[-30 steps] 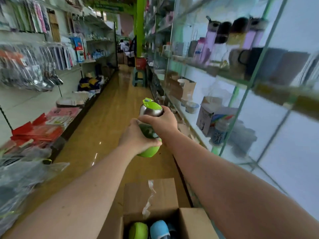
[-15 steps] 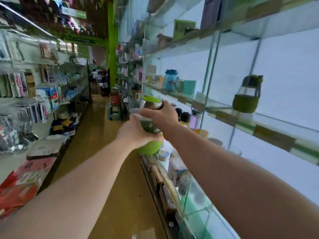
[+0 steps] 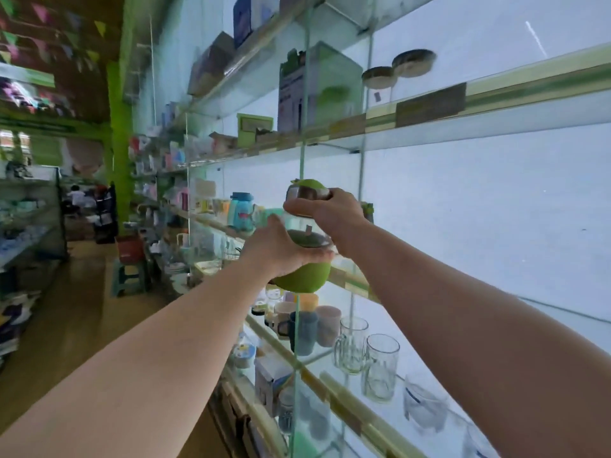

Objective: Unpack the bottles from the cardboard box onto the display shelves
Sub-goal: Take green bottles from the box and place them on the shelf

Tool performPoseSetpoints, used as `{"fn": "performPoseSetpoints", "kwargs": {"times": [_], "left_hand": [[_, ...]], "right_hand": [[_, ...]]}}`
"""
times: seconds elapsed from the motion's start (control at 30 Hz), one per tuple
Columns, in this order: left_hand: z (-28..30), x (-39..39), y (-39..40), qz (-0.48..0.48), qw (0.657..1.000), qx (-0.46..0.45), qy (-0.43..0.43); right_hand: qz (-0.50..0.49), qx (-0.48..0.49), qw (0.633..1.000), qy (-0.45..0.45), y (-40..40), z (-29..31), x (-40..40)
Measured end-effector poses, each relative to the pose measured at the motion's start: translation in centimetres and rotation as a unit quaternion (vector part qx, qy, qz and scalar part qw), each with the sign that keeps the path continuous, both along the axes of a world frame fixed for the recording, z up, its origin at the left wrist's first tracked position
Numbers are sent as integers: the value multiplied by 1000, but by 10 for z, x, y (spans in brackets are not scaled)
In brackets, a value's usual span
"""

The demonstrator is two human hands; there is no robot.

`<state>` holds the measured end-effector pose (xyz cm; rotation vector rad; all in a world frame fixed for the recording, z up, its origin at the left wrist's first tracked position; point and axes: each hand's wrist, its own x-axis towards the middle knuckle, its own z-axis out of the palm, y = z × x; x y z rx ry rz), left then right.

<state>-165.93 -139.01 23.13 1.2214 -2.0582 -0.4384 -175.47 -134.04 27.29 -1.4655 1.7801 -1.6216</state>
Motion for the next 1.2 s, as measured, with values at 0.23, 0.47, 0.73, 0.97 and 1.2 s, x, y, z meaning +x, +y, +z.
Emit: {"fn": "performPoseSetpoints", "kwargs": {"times": [0.23, 0.47, 0.73, 0.97, 1.2], "left_hand": [[2, -92, -16, -63, 997, 31, 25], [-6, -180, -62, -98, 993, 52, 27], [-20, -233, -109, -125, 988, 90, 7], [-26, -258, -144, -131, 986, 99, 0], [-32, -266, -156, -139, 985, 99, 24]], "right_hand": [[-62, 14, 998, 13, -10, 5, -88], [-104, 25, 994, 22, -45, 3, -164], [-135, 64, 989, 12, -100, -20, -217], [-181, 73, 980, 37, -132, -29, -236], [-232, 130, 958, 106, -154, -28, -244]]}}
